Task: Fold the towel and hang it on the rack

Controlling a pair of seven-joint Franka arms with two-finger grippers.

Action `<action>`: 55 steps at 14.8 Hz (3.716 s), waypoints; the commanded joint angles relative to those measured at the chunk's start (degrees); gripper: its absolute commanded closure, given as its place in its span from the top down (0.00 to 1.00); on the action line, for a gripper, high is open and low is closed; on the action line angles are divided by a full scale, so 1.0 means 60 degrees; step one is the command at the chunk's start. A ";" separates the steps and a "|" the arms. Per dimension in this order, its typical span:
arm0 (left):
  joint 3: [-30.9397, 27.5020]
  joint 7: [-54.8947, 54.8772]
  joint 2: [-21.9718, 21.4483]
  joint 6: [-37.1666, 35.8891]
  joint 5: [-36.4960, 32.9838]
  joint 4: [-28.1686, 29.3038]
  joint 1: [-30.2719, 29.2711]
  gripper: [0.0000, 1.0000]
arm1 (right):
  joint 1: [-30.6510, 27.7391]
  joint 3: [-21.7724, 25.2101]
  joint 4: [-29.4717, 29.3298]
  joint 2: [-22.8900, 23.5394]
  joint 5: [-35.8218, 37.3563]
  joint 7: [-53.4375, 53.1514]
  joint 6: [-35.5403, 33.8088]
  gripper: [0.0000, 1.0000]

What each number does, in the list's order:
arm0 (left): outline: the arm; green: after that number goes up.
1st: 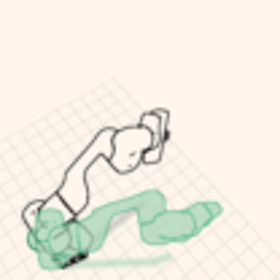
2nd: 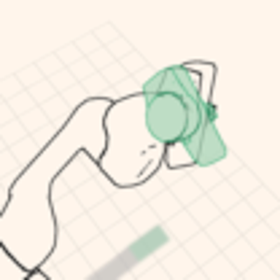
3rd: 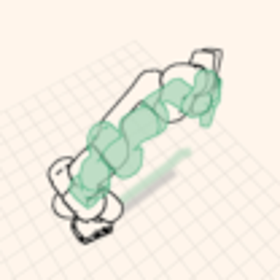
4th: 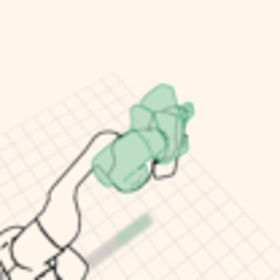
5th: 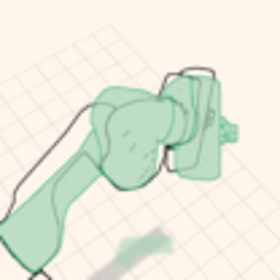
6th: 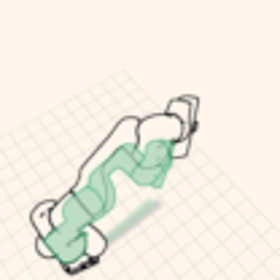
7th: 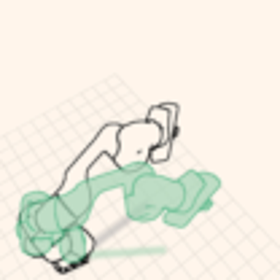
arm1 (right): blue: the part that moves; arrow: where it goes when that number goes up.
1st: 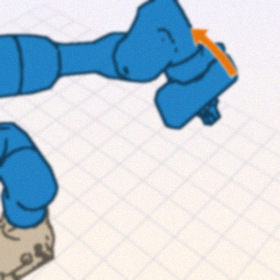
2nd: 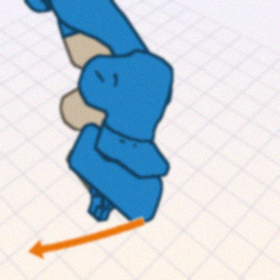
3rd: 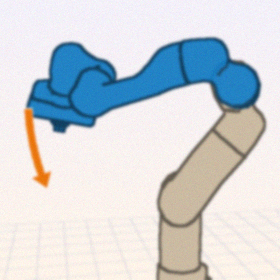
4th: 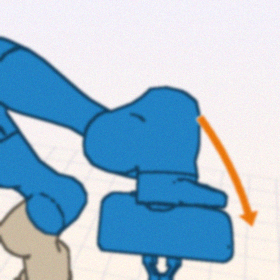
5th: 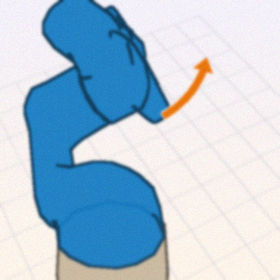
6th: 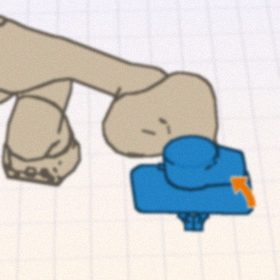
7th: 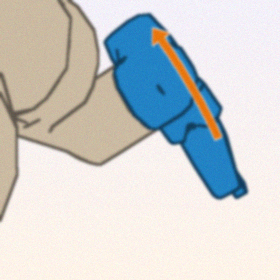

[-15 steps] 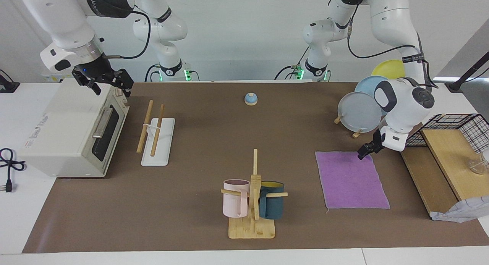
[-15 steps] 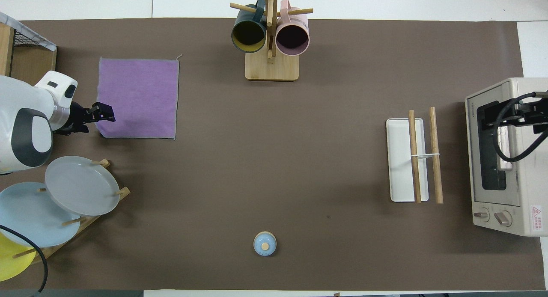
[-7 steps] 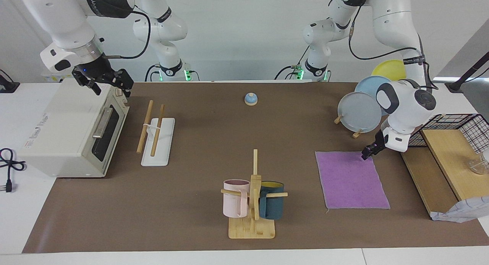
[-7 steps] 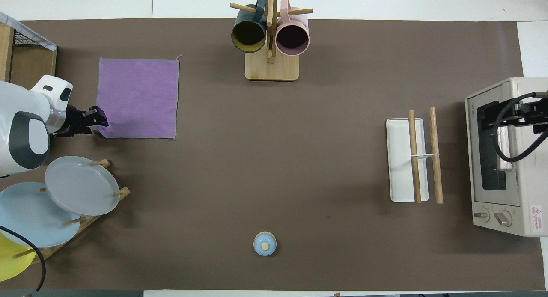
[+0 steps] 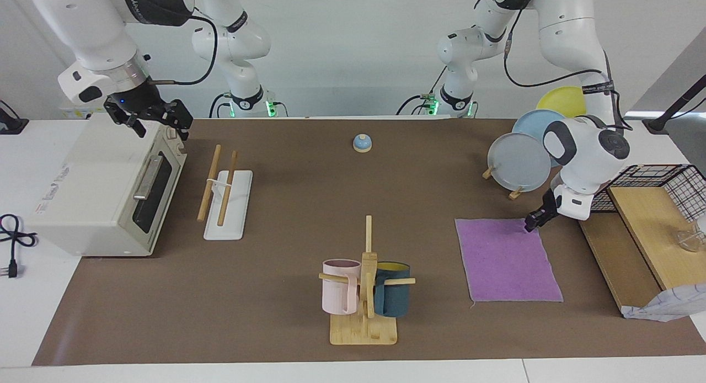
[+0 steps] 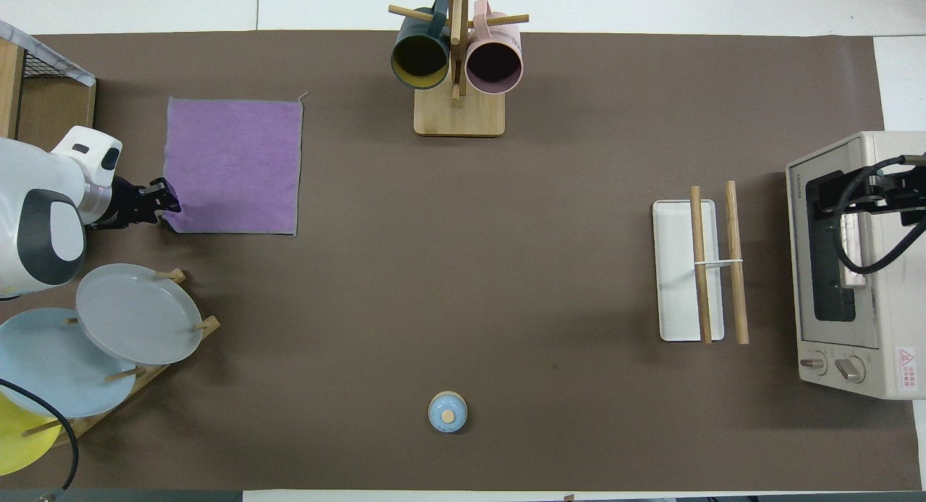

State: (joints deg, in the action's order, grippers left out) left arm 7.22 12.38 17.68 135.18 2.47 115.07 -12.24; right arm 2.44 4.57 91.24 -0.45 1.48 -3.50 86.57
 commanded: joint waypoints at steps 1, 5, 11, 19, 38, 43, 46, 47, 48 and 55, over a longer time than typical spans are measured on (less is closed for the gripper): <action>0.0042 0.0046 0.0085 0.0147 -0.0148 0.0026 -0.0055 0.46 | -0.0128 -0.0088 0.0028 -0.0058 0.0062 0.0187 -0.0044 1.00; 0.0042 0.0046 0.0085 0.0014 -0.0148 -0.0032 -0.0026 0.27 | -0.0128 -0.0088 0.0028 -0.0058 0.0062 0.0187 -0.0044 1.00; 0.0042 -0.0435 0.0027 -0.0147 -0.0162 -0.0076 -0.0040 0.00 | -0.0128 -0.0088 0.0028 -0.0058 0.0062 0.0187 -0.0044 1.00; 0.0086 -0.2163 -0.0704 -0.1493 -0.1621 -0.0779 0.0732 0.00 | -0.0128 -0.0088 0.0028 -0.0058 0.0062 0.0187 -0.0044 1.00; 0.0160 -0.0467 -0.0765 -0.1143 -0.3403 0.0598 0.4237 0.00 | -0.0128 -0.0088 0.0028 -0.0058 0.0062 0.0187 -0.0044 1.00; 0.0160 -0.0336 -0.0750 -0.1173 -0.3063 0.0480 0.4237 0.00 | -0.0128 -0.0088 0.0028 -0.0058 0.0062 0.0187 -0.0044 1.00; 0.0174 0.0031 -0.0779 -0.1217 -0.2787 0.0437 0.4222 1.00 | -0.0113 -0.0088 0.0028 -0.0058 0.0062 0.0187 -0.0088 1.00; 0.0160 0.0031 -0.0866 -0.1275 -0.2277 0.0393 0.4164 1.00 | -0.0113 -0.0088 0.0042 -0.0058 0.0062 0.0187 -0.0102 1.00; 0.0160 -0.0027 -0.0896 -0.1435 -0.1895 0.0247 0.4120 1.00 | -0.0127 -0.0088 0.0043 -0.0058 0.0062 0.0187 -0.0102 1.00; 0.0160 -0.1970 -0.0794 -0.1819 0.0683 -0.0487 0.2774 1.00 | -0.0128 -0.0088 0.0043 -0.0058 0.0062 0.0187 -0.0102 1.00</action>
State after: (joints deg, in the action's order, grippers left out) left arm 7.99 6.25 13.21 123.86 2.06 111.58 7.64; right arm 2.44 4.57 91.25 -0.45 1.48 -3.50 86.43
